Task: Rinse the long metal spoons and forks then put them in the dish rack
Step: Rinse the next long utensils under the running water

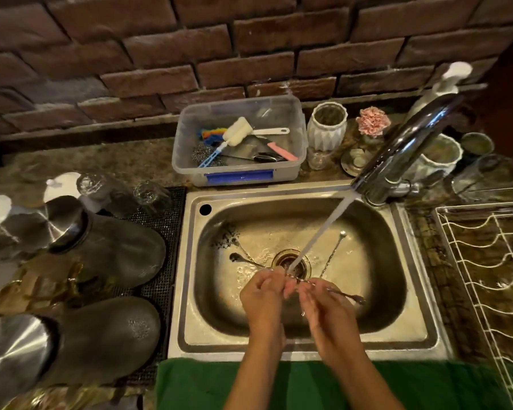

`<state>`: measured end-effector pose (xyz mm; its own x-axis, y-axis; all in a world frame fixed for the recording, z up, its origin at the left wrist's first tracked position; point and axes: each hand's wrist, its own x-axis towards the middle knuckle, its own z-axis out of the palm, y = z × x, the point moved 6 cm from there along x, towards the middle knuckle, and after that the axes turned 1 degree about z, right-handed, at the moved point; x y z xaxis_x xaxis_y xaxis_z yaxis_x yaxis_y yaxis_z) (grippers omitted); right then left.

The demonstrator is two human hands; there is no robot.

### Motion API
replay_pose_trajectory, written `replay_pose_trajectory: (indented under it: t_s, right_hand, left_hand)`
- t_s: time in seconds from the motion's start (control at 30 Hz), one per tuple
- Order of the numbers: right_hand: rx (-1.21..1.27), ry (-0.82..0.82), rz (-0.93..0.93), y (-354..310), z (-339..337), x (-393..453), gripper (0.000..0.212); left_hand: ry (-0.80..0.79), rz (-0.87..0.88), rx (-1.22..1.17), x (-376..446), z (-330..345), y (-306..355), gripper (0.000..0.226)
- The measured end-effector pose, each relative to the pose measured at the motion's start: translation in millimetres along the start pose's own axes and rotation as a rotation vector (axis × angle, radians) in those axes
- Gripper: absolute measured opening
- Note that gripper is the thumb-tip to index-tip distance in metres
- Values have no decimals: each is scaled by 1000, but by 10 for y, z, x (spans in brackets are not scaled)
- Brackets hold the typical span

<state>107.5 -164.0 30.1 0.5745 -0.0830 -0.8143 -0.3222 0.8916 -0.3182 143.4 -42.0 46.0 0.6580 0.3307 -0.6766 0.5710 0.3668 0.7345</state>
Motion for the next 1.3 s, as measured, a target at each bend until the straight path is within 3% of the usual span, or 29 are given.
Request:
replay_pose_trajectory:
  t_s: [0.1, 0.2, 0.43, 0.57, 0.77, 0.9, 1.03, 1.17, 1.3]
  right_hand:
    - [36, -27, -64, -263, -111, 8, 18]
    - [78, -8, -137, -443, -250, 30, 18]
    - [45, -6, -169, -583, -366, 25, 14]
    - [5, 1, -178, -666, -406, 20, 20]
    - [-16, 10, -233, -873, -508, 2, 15]
    - [-95, -15, -323, -1030, -559, 26, 13]
    - [-217, -39, -382, -1116, -607, 48, 16]
    - [-191, -61, -384, -1099, -573, 58, 15]
    - [-133, -61, -330, -1042, -522, 33, 17]
  left_hand:
    - [-7, -22, -156, 66, -38, 112, 10]
    - [41, -12, -279, 186, -100, 235, 26]
    - [-35, 73, -67, 243, 163, 286, 6]
    - [-13, 87, -24, 277, 270, 226, 14]
    - [-108, 19, -18, 299, 493, 67, 10]
    - [-157, 1, -50, 243, 599, -7, 24]
    - [-223, -44, 6, 254, 663, -44, 11]
    - [-197, -6, 17, 259, 667, -23, 12]
    - [-166, -87, -138, 252, 687, -73, 13]
